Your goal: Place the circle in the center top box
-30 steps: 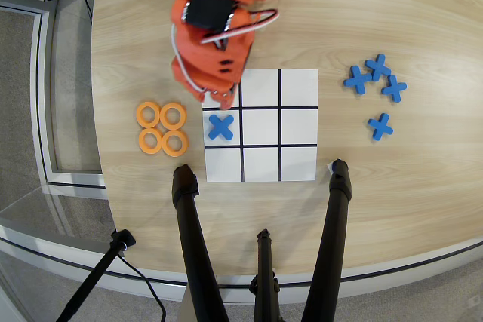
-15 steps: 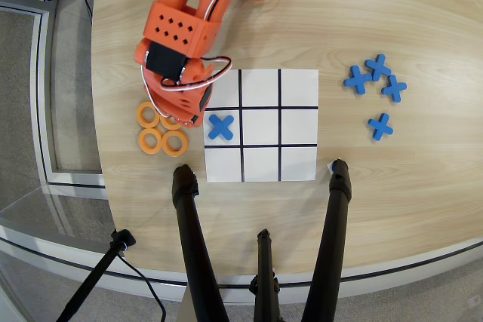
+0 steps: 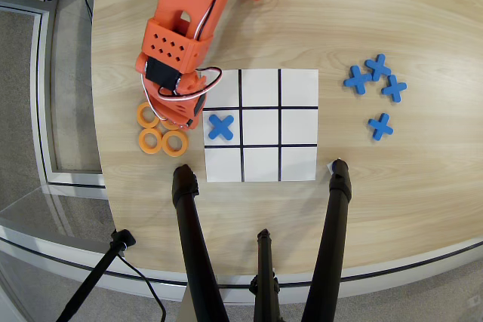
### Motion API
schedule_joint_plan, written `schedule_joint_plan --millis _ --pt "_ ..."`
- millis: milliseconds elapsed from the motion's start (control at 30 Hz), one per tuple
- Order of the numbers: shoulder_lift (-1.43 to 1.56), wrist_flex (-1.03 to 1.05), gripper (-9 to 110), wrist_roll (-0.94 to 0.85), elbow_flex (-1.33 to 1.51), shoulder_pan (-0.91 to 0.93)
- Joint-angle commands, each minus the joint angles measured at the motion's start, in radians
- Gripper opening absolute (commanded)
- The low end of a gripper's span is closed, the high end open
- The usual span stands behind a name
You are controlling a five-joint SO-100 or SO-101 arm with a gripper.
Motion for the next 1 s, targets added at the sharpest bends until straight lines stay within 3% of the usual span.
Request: schedule_joint_plan --millis 0,967 --pt "-0.009 -0.023 13 -0.009 -0.046 0.009" --pt "-0.115 -0.158 13 -0.058 0.061 0.014"
